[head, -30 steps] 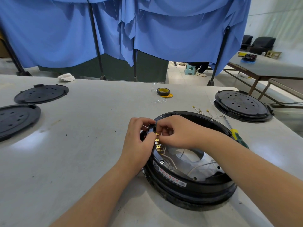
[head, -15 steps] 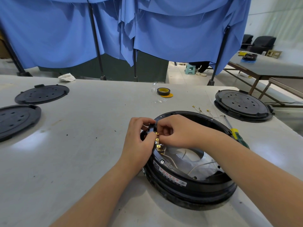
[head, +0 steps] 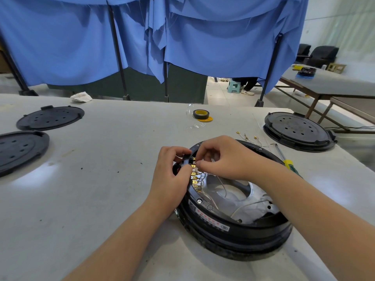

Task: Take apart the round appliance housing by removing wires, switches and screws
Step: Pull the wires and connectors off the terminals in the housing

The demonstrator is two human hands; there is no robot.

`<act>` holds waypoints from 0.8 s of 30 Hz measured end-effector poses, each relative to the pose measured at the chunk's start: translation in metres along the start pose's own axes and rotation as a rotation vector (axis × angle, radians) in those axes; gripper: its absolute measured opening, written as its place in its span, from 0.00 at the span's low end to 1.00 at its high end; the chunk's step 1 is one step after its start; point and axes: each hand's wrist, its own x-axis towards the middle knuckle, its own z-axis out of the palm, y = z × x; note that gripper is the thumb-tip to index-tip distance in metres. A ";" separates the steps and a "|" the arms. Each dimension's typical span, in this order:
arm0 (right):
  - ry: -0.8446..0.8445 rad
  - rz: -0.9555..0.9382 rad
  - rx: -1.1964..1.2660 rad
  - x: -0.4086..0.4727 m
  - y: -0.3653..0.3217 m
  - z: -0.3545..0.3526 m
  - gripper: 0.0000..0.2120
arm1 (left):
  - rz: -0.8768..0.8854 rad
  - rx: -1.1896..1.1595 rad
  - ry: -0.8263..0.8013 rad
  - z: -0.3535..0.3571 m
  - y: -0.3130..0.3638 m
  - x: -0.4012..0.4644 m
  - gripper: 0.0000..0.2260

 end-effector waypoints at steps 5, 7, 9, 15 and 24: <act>-0.111 0.016 -0.068 -0.006 -0.009 -0.003 0.04 | -0.004 -0.005 -0.003 0.000 -0.001 0.000 0.13; -0.126 0.006 -0.115 -0.010 -0.013 -0.001 0.05 | -0.006 -0.009 0.002 0.000 -0.001 -0.001 0.13; -0.102 -0.005 -0.143 -0.014 -0.016 0.003 0.05 | -0.002 -0.004 0.002 0.000 -0.001 -0.001 0.12; -0.027 0.051 -0.180 -0.016 -0.020 0.010 0.03 | 0.002 0.007 0.003 0.000 -0.001 -0.001 0.12; -0.001 0.064 -0.226 -0.019 -0.018 0.016 0.04 | -0.007 0.017 0.000 0.000 -0.003 -0.001 0.14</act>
